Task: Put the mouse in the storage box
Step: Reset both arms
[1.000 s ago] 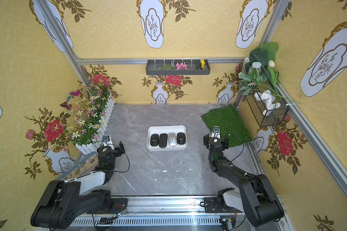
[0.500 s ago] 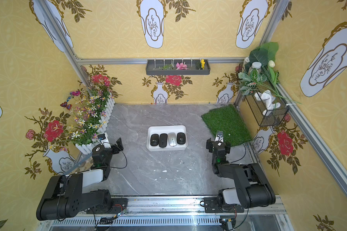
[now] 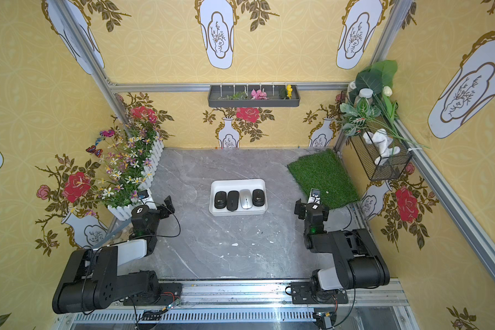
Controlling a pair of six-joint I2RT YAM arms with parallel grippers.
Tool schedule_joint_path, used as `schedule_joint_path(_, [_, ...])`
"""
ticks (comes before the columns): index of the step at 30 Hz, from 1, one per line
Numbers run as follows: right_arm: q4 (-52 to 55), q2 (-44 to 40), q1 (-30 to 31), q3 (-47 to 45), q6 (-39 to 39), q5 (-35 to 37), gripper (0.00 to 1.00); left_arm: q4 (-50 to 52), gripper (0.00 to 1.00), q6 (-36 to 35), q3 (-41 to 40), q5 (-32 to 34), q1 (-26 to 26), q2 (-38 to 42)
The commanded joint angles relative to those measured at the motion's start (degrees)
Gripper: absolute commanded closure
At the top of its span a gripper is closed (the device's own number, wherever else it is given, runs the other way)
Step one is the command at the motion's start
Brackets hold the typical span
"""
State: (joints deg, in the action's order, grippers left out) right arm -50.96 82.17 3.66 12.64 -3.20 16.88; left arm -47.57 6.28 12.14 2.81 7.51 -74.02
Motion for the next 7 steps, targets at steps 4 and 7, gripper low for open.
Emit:
schedule_joint_path(4, [-1.97,0.05,-0.26,0.21,-0.71,-0.54,0.03,0.31,0.00,0.22,-0.01,0.51,0.04,-0.02])
schedule_joint_path(7, [-2.60,-0.04,-0.23,-0.08,-0.58,-0.27,0.03,0.29,0.00,0.22,-0.02,0.51,0.03,-0.08])
